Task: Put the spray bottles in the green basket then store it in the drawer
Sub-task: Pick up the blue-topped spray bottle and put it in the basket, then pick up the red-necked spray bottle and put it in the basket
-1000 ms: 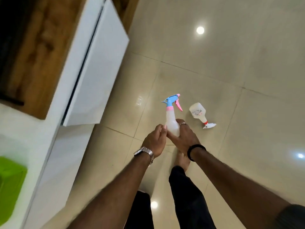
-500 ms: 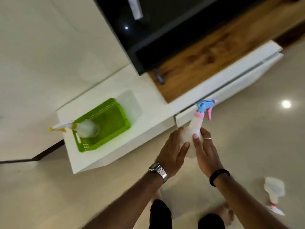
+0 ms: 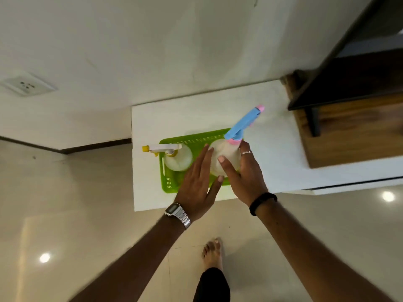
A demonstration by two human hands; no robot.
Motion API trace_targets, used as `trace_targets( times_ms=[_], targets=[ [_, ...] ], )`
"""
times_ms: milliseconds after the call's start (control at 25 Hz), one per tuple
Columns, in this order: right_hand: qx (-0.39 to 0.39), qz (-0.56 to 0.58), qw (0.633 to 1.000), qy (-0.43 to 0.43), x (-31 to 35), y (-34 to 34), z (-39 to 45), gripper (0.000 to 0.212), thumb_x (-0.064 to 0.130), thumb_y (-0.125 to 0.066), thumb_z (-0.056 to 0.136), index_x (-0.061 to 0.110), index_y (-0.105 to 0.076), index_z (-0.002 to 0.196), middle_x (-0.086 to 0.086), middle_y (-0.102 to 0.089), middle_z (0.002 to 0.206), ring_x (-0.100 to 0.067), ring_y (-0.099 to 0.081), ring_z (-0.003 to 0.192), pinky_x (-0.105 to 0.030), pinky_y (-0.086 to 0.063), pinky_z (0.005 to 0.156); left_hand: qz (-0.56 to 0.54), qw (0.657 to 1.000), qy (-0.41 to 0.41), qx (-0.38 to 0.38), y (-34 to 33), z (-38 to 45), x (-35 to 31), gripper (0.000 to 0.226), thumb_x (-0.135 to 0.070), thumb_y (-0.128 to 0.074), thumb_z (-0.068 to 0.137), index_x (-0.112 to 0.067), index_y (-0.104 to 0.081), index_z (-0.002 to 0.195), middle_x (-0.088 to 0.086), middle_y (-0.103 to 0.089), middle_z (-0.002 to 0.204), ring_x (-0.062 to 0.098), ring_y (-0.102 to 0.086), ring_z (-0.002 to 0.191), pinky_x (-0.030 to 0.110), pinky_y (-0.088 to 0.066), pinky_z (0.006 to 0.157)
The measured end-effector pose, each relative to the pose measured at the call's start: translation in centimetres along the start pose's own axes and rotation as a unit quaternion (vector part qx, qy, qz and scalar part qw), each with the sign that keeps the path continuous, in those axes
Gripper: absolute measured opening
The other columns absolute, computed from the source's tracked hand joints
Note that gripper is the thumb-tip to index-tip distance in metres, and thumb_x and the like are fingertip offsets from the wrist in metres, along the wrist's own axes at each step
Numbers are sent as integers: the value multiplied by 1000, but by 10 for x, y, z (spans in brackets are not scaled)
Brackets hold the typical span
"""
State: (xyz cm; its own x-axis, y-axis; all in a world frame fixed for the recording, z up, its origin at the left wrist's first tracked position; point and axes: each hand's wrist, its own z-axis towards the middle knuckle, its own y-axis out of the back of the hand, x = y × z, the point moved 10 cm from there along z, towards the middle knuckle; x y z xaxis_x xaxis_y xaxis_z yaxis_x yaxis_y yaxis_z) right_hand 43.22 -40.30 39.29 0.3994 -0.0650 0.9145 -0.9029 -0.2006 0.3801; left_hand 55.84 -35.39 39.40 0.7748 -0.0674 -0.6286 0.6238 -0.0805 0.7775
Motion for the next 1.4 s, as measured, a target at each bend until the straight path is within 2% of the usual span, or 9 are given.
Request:
trace_targets(
  times_ms=[160, 280, 440, 640, 800, 1000, 1120, 1200, 1400],
  targets=[
    [14, -75, 997, -4, -23, -41, 33, 51, 32, -63, 96, 13, -46, 139, -4, -57, 127, -18, -57, 111, -26, -44, 84, 35, 999, 27, 29, -9, -10, 52, 62, -38, -45, 103, -13, -26, 156, 7, -36, 159, 18, -33, 147, 24, -25, 120],
    [14, -110, 993, -32, -46, -59, 42, 52, 34, -65, 95, 11, -46, 137, -3, -58, 119, -26, -58, 107, -20, -35, 77, 67, 996, 30, 51, -17, -17, 74, 43, -37, -46, 101, -12, -51, 136, 5, -59, 133, 24, -53, 124, 39, -45, 104],
    [11, -120, 993, -18, -49, -76, 49, 52, 36, -65, 93, 10, -47, 135, -8, -60, 123, -29, -57, 112, -37, -47, 89, 91, 993, 32, 61, -22, -19, 86, 30, -37, -45, 100, -16, -62, 114, 0, -63, 109, 24, -58, 104, 39, -47, 86],
    [-14, -133, 991, 2, -45, -86, 50, 50, 39, -67, 92, 13, -48, 130, -9, -59, 118, -26, -56, 106, -17, -34, 83, 117, 991, 32, 64, -22, -15, 93, 34, -40, -44, 99, -16, -62, 115, 1, -62, 111, 23, -58, 105, 36, -46, 87],
    [-15, -123, 992, -5, -44, -86, 53, 53, 39, -70, 90, 13, -48, 131, -9, -57, 123, -22, -55, 109, -13, -34, 83, 127, 989, 34, 69, -22, -12, 96, 36, -41, -43, 98, -16, -62, 115, 1, -62, 112, 23, -58, 107, 38, -46, 89],
    [15, -116, 992, -49, -49, -84, 52, 71, 41, -76, 85, 7, -45, 139, -11, -51, 138, -25, -52, 123, -33, -45, 98, 115, 988, 51, 84, -19, -13, 95, 35, -41, -44, 96, -17, -64, 113, 0, -67, 106, 24, -62, 99, 40, -49, 83],
    [29, -125, 990, -54, -50, -69, 43, 85, 45, -72, 87, 8, -33, 152, -12, -41, 153, -25, -38, 142, -36, -37, 113, 108, 990, 46, 81, -14, -16, 85, 30, -36, -48, 97, -17, -65, 112, -1, -69, 104, 25, -64, 95, 42, -49, 80],
    [18, -154, 988, -15, -42, -51, 31, 75, 46, -61, 95, 5, -35, 152, -14, -38, 157, -26, -30, 148, -40, -33, 117, 105, 992, 42, 56, -8, -20, 74, 26, -32, -52, 96, -16, -65, 113, 0, -69, 105, 25, -64, 96, 40, -49, 80],
    [-48, -258, 955, 139, -30, 22, -26, 46, 34, -50, 101, 11, -53, 140, -7, -51, 148, -25, -37, 145, -45, -35, 112, 92, 996, -13, 9, -10, -44, 10, 32, -32, -51, 98, -19, -57, 127, -2, -64, 123, 21, -59, 112, 34, -47, 93]
  ],
)
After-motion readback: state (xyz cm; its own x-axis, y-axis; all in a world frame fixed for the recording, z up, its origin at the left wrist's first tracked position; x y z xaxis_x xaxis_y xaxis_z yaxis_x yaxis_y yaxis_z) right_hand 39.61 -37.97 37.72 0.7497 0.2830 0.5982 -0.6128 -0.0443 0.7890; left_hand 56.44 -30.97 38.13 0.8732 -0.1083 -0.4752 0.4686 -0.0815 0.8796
